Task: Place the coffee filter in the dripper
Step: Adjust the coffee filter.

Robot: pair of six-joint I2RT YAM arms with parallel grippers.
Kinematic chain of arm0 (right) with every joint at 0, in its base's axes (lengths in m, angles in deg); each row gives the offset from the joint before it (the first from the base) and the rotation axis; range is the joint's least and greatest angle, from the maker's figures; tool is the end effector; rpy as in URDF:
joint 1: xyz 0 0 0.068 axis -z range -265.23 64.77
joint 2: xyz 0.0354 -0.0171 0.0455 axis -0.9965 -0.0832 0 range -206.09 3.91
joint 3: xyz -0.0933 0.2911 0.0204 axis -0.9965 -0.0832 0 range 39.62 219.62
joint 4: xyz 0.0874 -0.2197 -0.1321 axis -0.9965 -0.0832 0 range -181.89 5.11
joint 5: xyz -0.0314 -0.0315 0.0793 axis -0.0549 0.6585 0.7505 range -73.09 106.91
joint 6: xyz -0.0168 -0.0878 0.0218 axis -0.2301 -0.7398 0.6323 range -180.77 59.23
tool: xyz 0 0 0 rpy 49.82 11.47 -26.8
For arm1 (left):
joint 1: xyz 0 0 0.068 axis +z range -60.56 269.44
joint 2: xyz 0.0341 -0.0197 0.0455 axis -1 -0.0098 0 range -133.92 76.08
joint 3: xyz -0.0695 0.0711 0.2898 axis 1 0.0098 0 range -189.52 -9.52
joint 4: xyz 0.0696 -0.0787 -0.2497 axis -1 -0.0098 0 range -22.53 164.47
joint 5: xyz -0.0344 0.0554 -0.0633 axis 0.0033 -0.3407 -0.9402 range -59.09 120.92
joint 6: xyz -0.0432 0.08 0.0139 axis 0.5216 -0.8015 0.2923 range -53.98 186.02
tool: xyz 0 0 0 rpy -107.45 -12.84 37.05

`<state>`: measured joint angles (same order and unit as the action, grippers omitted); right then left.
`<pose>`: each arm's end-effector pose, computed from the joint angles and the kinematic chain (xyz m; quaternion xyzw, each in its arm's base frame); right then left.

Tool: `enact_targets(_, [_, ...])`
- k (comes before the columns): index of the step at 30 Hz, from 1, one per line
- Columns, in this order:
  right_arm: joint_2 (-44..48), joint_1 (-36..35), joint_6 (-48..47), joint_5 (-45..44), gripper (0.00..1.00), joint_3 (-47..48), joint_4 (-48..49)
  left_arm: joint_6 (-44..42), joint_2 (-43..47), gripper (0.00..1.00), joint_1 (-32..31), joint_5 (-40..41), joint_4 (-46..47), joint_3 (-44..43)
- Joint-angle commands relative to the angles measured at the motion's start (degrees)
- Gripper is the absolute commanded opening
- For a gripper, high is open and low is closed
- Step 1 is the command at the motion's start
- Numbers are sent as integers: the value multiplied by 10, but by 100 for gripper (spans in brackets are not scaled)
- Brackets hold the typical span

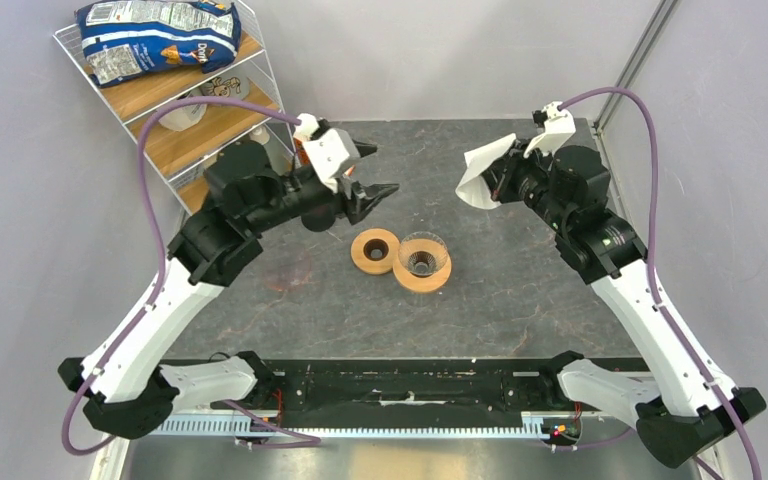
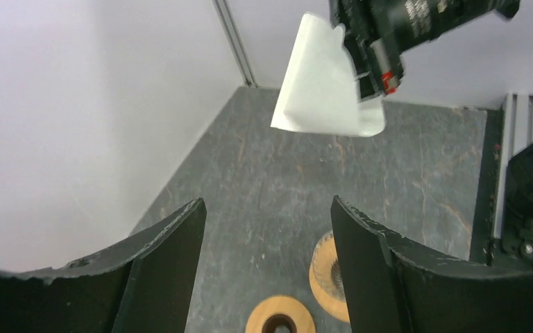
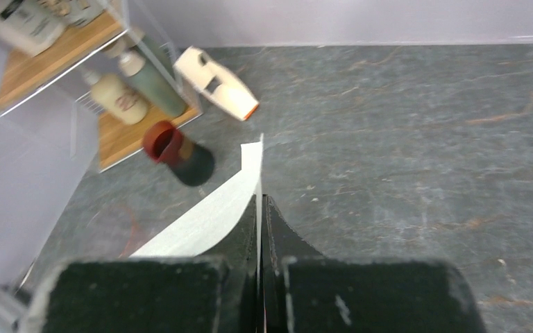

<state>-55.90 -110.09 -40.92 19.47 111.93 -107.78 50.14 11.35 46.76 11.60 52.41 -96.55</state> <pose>0.2342 0.1126 0.4571 -0.0479 0.7667 0.2593 0.5854 0.1710 -0.1947 0.5365 0.4439 0.5487 -0.2770 0.6520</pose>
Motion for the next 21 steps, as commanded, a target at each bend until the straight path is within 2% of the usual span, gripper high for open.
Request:
enact_targets(1, [20,11,-18,170,0,31,-65,-19,-34,75,61,-151,-90,-4])
enact_targets(9, [74,23,-51,264,0,16,-116,-182,-59,74,73,-199,-141,30])
enact_targets(15, [75,22,-46,313,0,15,-109,-236,-95,74,66,-242,-151,13])
enact_targets(21, [74,21,-27,362,0,-1,-77,-260,-104,74,18,-210,-152,11])
